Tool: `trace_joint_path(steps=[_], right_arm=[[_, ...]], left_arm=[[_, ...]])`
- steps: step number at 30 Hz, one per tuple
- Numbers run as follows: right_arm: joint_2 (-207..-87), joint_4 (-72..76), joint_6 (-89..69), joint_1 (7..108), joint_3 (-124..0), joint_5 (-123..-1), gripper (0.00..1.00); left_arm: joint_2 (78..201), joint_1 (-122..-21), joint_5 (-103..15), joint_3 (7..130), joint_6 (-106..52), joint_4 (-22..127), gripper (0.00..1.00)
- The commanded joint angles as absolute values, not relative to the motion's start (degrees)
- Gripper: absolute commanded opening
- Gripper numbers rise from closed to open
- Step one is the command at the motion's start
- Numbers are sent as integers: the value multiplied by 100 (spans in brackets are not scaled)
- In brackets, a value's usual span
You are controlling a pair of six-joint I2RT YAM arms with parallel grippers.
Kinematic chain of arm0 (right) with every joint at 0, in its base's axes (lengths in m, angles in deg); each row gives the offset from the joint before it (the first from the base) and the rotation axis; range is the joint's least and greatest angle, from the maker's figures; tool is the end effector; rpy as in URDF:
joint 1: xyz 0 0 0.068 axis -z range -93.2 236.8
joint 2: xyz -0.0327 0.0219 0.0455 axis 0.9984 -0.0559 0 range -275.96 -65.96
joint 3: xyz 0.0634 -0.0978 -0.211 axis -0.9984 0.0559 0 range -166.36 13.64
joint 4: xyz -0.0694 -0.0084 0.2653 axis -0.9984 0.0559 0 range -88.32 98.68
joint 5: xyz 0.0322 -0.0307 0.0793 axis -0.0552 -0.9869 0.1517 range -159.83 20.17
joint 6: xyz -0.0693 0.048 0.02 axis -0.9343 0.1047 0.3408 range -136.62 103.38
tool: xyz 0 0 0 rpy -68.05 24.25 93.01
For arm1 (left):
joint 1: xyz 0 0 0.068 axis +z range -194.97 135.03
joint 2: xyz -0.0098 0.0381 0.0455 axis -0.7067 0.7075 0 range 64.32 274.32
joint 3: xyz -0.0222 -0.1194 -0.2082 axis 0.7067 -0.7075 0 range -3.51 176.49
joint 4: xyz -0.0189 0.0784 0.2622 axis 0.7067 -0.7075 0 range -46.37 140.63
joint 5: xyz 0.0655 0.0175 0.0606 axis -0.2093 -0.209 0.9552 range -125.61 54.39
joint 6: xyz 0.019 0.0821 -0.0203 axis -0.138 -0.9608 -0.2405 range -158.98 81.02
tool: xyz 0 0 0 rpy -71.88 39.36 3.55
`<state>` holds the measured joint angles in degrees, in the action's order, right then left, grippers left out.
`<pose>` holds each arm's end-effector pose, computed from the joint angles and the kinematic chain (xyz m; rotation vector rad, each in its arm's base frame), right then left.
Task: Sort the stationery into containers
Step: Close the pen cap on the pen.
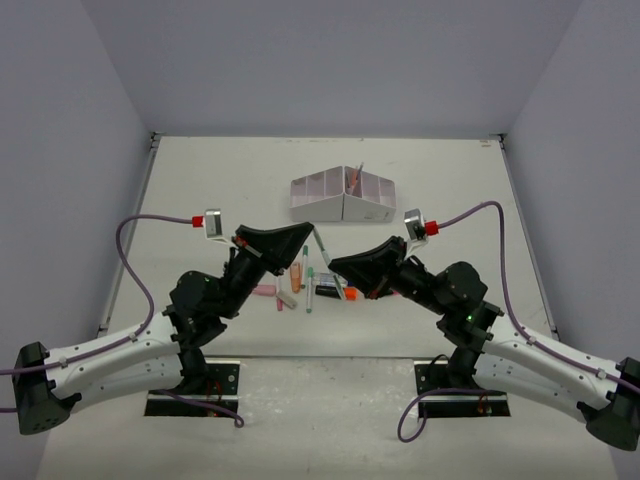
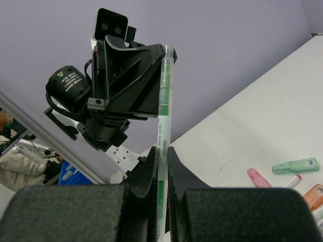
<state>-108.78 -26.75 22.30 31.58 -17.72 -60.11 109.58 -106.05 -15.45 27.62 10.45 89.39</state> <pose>0.1371 0.2201 0.3215 -0.3648 1.3909 1.4954 0.1467 -0.2109 0.3334 -0.2192 1.2874 -1.4844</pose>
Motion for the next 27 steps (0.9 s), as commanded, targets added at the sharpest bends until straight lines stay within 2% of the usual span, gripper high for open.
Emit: trace_joint_path(steps=[1, 4, 9, 10, 13, 19, 21, 24, 25, 27], right_arm=[[-10880, -3556, 2132, 3125, -1886, -6235, 0], [-10800, -3492, 2091, 3118, -1847, -6218, 0], [-10781, -3447, 2092, 3113, -1827, -6147, 0], [-10791, -3462, 2100, 3099, -1830, -6135, 0], [-10878, -3468, 2100, 3086, -1891, -6045, 0], [-10977, -3506, 2109, 3072, -1910, -6165, 0], [-11003, -3496, 2117, 3069, -1955, -6180, 0], [-11034, -3417, 2071, 3072, -2024, -6108, 0], [-11041, -3354, 2028, 3072, -2058, -6031, 2], [-11089, -3075, 1903, 3072, -2163, -5840, 12]], left_arm=[[11113, -10623, -1820, 2753, 995, 8546, 14], [11027, -10624, -1804, 2794, 924, 8426, 33], [10979, -10630, -1848, 2823, 863, 8455, 34], [10997, -10623, -1907, 2832, 845, 8506, 33], [11104, -10623, -2132, 2927, 768, 8647, 19], [11345, -10623, -2769, 3002, 672, 9000, 15], [11426, -10623, -2993, 3039, 632, 9077, 2], [11472, -10623, -3156, 3107, 518, 9083, 0], [11477, -10623, -3227, 3131, 436, 9084, 0], [11462, -10623, -3324, 3190, 262, 8996, 0]])
